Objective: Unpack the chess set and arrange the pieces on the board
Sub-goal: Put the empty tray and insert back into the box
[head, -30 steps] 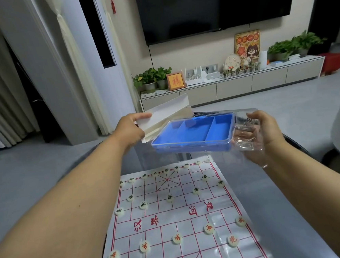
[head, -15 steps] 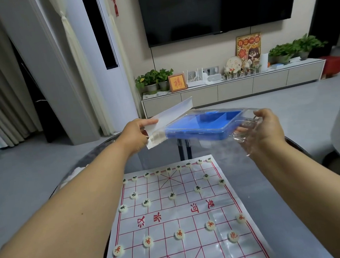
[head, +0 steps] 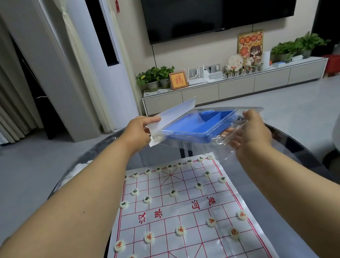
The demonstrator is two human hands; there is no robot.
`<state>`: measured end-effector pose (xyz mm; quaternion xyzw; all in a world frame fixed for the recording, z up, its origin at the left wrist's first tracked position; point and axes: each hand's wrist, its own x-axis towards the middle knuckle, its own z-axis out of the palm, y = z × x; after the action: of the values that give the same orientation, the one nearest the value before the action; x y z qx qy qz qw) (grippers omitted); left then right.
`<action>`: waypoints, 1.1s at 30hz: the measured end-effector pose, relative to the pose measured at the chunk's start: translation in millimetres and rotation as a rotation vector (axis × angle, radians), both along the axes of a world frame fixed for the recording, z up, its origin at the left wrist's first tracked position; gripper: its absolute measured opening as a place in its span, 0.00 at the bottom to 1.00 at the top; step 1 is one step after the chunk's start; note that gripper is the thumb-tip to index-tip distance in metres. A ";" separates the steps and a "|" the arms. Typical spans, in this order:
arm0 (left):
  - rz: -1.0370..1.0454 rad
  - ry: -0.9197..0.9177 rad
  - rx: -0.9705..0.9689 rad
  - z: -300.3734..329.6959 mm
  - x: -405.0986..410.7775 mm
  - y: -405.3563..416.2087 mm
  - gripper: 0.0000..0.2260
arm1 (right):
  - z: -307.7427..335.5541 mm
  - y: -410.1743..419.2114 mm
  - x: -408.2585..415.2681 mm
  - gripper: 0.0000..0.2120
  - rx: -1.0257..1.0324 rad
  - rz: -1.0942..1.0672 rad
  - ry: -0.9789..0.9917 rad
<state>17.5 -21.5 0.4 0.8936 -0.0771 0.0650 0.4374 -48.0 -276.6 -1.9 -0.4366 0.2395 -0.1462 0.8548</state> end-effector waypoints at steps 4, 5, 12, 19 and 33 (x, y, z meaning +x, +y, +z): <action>-0.011 0.007 -0.009 -1.5 -2.9 -3.1 0.32 | -3.7 11.6 0.1 0.08 -0.004 0.040 0.022; -0.014 0.007 -0.016 -1.8 -3.9 -4.3 0.32 | -4.7 14.3 0.9 0.09 -0.005 0.058 0.028; -0.032 -0.007 0.046 -2.0 -15.1 -10.9 0.29 | -16.0 38.2 9.7 0.15 -0.003 0.163 0.061; 0.020 0.054 -0.228 -0.3 -27.4 -14.4 0.18 | -36.1 55.6 25.3 0.23 -0.007 0.325 0.048; 0.004 -0.027 -0.354 -2.3 -33.5 9.7 0.20 | -55.6 44.2 53.5 0.45 -0.538 0.351 -0.029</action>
<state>-16.0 -11.7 -1.9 0.8017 -0.0687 0.0902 0.5869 5.5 -232.4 -57.5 -0.6795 0.1011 -0.0610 0.7241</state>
